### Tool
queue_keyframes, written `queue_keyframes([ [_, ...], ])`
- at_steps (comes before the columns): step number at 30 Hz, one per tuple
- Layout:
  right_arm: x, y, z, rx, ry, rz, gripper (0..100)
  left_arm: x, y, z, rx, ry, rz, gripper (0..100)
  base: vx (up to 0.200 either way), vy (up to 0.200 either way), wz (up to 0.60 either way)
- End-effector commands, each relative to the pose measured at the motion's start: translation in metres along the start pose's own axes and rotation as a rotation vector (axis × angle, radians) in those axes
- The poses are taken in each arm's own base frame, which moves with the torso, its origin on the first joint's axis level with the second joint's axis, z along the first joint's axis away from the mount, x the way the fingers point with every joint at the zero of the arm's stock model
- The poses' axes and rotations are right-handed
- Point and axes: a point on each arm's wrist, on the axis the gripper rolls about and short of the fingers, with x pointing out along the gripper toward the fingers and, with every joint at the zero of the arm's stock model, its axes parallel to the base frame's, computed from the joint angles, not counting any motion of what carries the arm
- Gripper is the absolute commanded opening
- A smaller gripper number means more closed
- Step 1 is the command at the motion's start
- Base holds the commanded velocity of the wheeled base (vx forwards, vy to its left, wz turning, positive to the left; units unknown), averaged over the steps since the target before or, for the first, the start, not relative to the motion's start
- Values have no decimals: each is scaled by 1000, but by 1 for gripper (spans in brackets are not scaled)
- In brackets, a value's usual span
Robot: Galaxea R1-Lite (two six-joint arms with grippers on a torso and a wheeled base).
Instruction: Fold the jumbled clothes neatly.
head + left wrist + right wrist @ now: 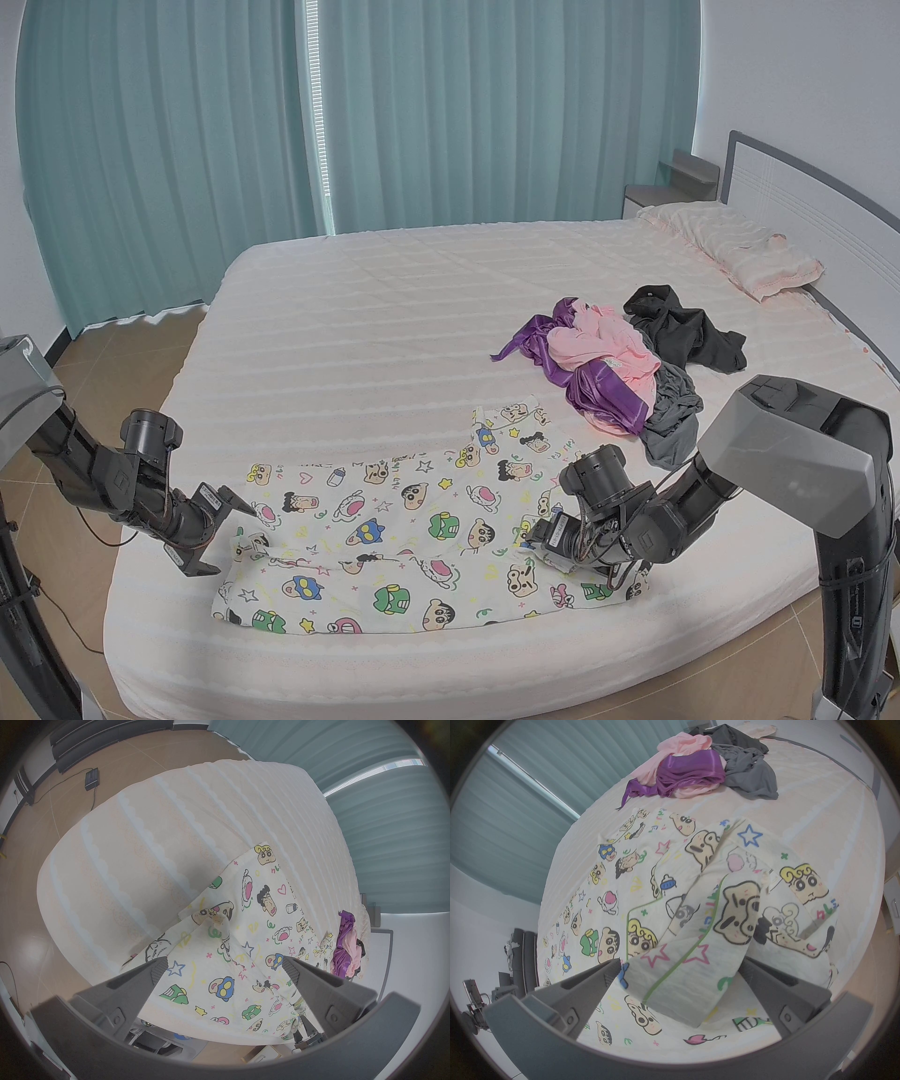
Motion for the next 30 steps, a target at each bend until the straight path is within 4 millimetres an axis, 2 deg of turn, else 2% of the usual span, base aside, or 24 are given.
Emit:
queue_keyframes([
  [1,4,4,3,0,1,-2,100,0,0,0,-1,0,0,100,0,0,0],
  [5,6,4,3,3,4,-6,100,0,0,1,-2,0,1,100,0,0,0],
  [6,5,3,4,5,4,-8,0,0,0,1,-2,-1,-1,100,0,0,0],
  [18,0,-3,6,18,-35,-53,0,0,0,1,-2,-1,-1,100,0,0,0],
  [29,-16,-1,5,25,-63,-57,0,0,0,1,-2,-1,-1,100,0,0,0],
  [30,-31,1,9,28,-77,-39,0,-1,0,1,-1,-2,-2,100,0,0,0],
])
